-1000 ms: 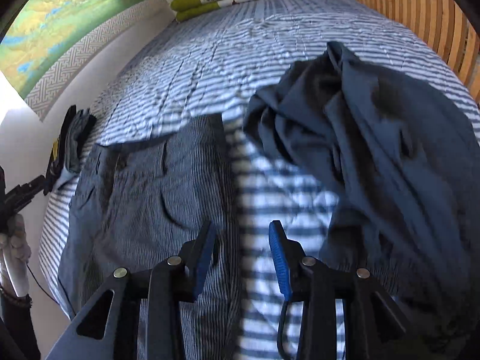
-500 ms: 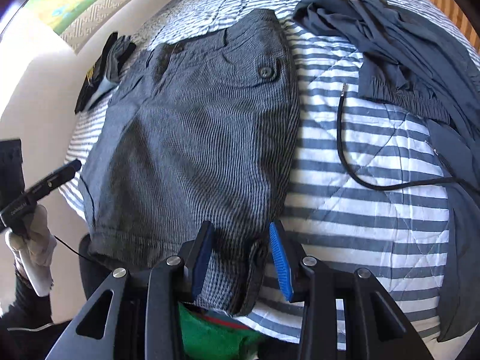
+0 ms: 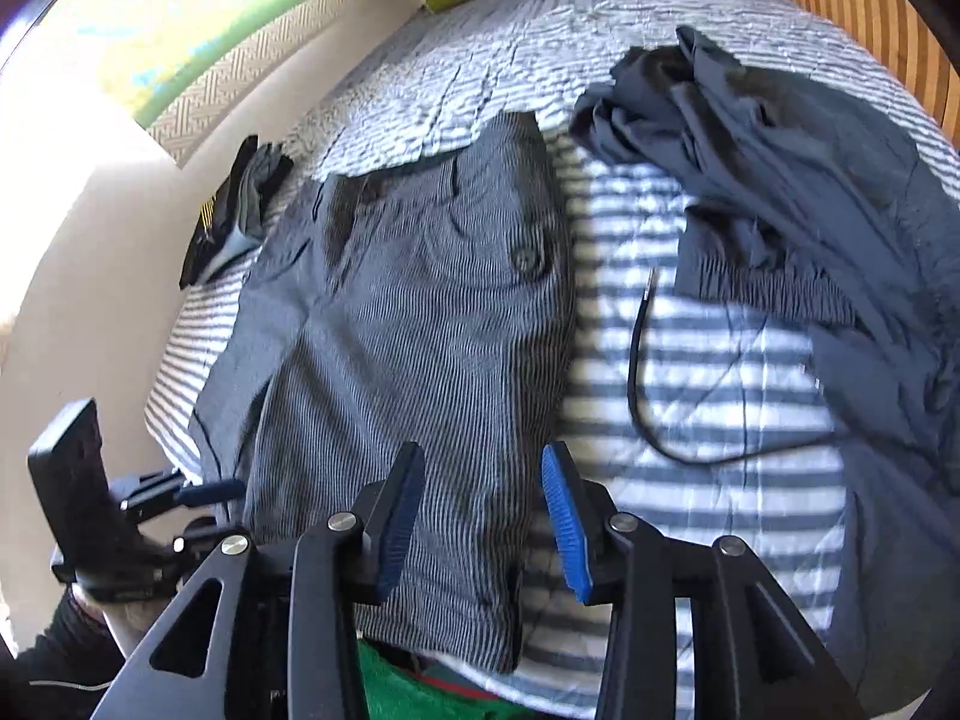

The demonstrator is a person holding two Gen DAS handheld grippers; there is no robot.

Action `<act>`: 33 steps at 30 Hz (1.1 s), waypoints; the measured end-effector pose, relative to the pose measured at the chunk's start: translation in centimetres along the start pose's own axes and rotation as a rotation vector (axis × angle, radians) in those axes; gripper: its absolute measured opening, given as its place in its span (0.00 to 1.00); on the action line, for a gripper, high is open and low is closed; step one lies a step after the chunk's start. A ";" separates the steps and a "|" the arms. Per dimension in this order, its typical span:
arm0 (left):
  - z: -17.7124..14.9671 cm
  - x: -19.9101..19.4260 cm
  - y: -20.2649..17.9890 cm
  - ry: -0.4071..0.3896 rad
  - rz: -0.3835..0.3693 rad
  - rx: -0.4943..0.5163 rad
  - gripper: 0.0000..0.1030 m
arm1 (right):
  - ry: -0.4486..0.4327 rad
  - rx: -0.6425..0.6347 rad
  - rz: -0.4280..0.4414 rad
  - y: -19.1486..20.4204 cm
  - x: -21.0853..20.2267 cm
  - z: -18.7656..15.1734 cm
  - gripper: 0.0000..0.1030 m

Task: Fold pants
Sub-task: 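Lay the shorts flat on the bed and open both grippers, then grasp the shorts' leg hem with the left gripper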

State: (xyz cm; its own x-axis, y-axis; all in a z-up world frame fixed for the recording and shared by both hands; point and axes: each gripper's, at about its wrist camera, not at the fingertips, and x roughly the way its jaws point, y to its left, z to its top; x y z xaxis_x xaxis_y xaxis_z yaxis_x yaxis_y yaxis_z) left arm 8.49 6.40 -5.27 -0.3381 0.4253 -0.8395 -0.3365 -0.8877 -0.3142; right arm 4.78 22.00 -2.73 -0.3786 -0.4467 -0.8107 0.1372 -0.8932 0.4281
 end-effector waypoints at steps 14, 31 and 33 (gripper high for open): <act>3.5 7.8 -2.0 0.072 -0.135 -0.035 0.45 | -0.030 0.065 -0.012 -2.9 11.2 15.7 0.38; 1.8 0.8 -3.2 0.025 -0.133 0.014 0.47 | -0.170 0.025 0.007 -5.5 -0.4 7.0 0.39; 1.2 0.1 -3.4 0.032 -0.131 0.007 0.47 | -0.198 0.019 0.005 -5.4 -2.2 3.6 0.39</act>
State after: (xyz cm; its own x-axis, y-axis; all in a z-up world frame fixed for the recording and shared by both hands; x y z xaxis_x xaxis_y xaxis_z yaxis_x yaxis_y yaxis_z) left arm 8.56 9.67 -3.75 -0.2632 0.5315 -0.8051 -0.3820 -0.8237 -0.4189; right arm 1.57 28.00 -1.77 -0.5506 -0.4308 -0.7150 0.1232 -0.8891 0.4407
